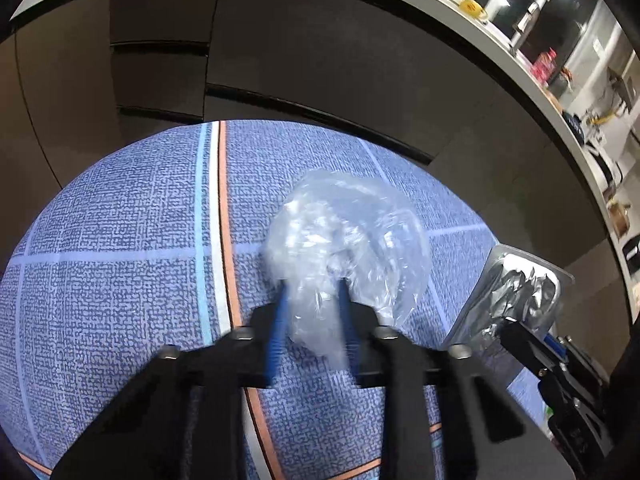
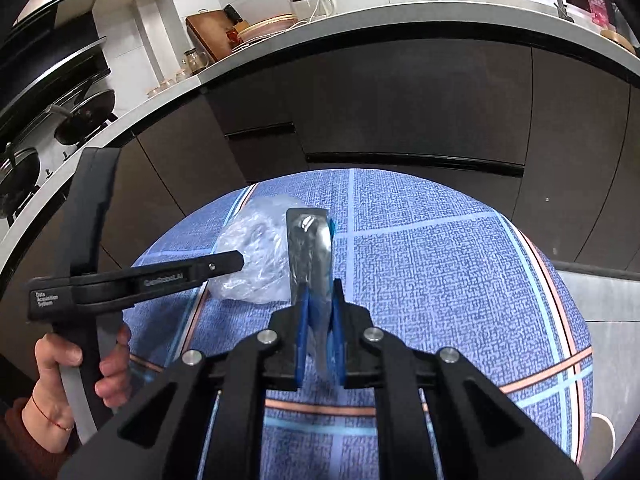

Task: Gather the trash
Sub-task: 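Grasp the silver foil pack with the right tool while the left tool grasps the clear plastic bag, then lift the plastic bag and foil pack and carry both over the white bin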

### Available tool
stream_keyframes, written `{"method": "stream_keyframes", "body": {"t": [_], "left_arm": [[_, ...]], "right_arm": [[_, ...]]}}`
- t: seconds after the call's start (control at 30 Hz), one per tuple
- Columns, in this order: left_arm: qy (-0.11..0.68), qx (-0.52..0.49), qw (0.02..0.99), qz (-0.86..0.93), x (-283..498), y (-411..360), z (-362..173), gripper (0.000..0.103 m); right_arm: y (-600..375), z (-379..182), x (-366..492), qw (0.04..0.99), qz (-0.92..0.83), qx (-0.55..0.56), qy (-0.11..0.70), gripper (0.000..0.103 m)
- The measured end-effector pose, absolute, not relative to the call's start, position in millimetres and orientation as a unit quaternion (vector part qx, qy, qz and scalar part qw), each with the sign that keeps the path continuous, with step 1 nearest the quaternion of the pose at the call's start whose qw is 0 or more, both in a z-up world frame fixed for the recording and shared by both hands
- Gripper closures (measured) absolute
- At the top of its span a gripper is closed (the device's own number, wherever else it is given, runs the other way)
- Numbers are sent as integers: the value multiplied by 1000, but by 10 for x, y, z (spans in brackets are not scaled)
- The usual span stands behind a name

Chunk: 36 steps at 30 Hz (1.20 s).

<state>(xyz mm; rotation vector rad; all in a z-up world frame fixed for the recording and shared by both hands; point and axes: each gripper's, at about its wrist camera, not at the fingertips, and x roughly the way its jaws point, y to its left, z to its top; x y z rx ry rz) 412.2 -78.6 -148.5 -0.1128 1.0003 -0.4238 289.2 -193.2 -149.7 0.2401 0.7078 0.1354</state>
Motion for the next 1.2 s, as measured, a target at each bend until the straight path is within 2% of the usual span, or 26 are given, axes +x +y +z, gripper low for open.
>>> {"method": "stream_keyframes", "body": {"t": [0.1, 0.2, 0.63, 1.2], "left_arm": [[474, -39, 855, -208, 4031, -842, -1465, 100], [469, -35, 857, -211, 3914, -841, -1422, 101], [432, -19, 875, -216, 3154, -787, -970, 101], [365, 47, 891, -266, 2009, -1225, -380, 101]], "right_arm": [[-1944, -1472, 2807, 929, 65, 117, 344, 91], [-1960, -1430, 2707, 930, 62, 116, 342, 91], [-2086, -1142, 2043, 940, 51, 111, 320, 91], [-2440, -726, 1081, 954, 21, 123, 273, 91]]}}
